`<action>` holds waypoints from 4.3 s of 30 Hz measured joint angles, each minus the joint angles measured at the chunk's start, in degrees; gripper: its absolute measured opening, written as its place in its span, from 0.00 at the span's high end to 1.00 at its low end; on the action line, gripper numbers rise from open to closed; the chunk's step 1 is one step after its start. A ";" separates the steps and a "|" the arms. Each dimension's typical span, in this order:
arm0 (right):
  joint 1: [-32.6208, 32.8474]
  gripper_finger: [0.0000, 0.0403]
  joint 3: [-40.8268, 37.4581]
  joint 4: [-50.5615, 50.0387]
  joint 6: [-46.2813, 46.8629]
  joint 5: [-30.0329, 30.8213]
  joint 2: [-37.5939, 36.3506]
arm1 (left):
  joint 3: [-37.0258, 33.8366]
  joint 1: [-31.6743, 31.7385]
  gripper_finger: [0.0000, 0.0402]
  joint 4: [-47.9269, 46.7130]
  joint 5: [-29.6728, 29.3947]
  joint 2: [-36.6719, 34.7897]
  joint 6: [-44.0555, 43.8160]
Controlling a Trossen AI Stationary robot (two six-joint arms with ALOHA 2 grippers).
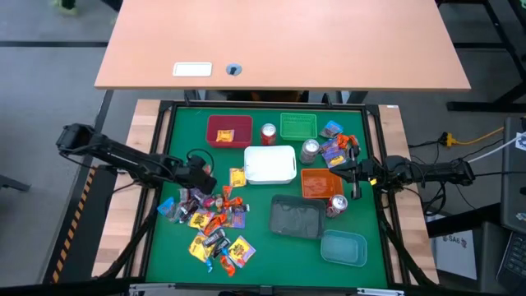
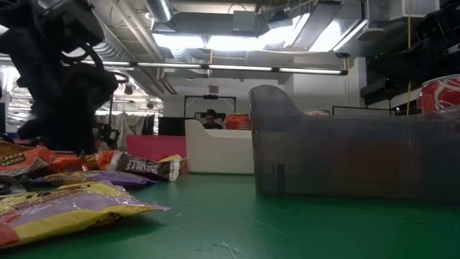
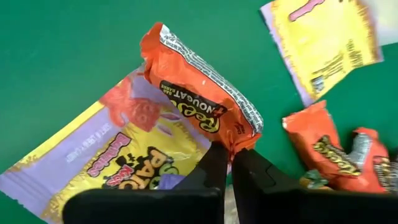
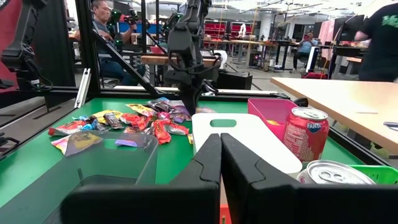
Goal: Sort candy
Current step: Put the orange candy into the white bin, then put the yellow candy into the red bin
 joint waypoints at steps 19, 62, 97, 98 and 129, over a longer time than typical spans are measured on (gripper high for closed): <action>0.00 0.99 0.00 0.00 0.00 0.00 0.00 | 0.11 -0.02 1.00 40.77 -5.75 -1.85 17.00; 0.01 0.99 0.00 1.25 0.00 -0.02 -0.04 | 13.62 3.54 0.75 63.52 -8.86 30.87 48.22; 0.01 0.99 0.02 0.11 1.10 0.00 -0.02 | 13.53 11.05 0.71 36.23 -7.95 12.20 49.38; 0.01 0.99 0.01 0.09 2.28 -0.01 -0.03 | 13.53 10.88 0.71 34.96 -6.83 12.20 47.30; 0.02 0.99 0.02 0.85 11.63 3.93 -0.03 | 13.51 10.69 0.71 13.49 2.49 25.73 49.27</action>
